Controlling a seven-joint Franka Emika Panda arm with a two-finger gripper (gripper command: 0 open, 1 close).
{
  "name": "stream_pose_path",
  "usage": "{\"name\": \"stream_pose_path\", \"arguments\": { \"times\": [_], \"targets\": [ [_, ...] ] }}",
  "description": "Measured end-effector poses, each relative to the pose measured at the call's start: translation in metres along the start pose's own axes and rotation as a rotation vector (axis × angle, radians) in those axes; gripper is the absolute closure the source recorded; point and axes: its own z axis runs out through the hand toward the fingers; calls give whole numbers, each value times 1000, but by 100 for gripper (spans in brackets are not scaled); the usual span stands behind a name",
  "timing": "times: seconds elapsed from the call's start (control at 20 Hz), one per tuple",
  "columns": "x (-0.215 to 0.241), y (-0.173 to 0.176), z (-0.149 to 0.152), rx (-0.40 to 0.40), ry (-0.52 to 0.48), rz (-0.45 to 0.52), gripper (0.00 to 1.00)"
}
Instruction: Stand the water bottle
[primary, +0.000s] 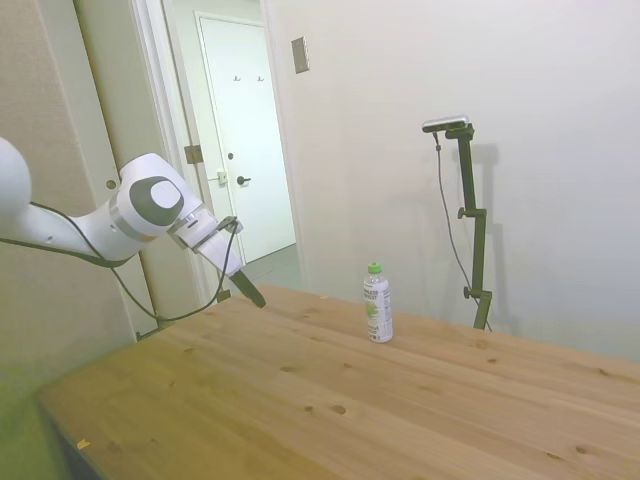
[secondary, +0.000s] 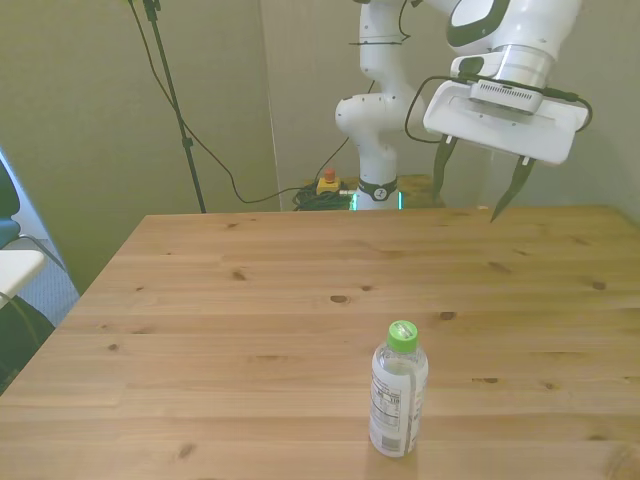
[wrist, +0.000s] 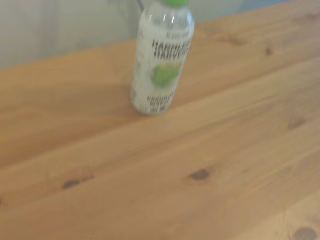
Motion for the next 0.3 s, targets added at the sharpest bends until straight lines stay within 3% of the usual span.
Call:
{"name": "stream_pose_path", "arguments": {
  "times": [0.3],
  "targets": [
    [4, 40, -5, -35, -252, -190, 0]
  ]
}}
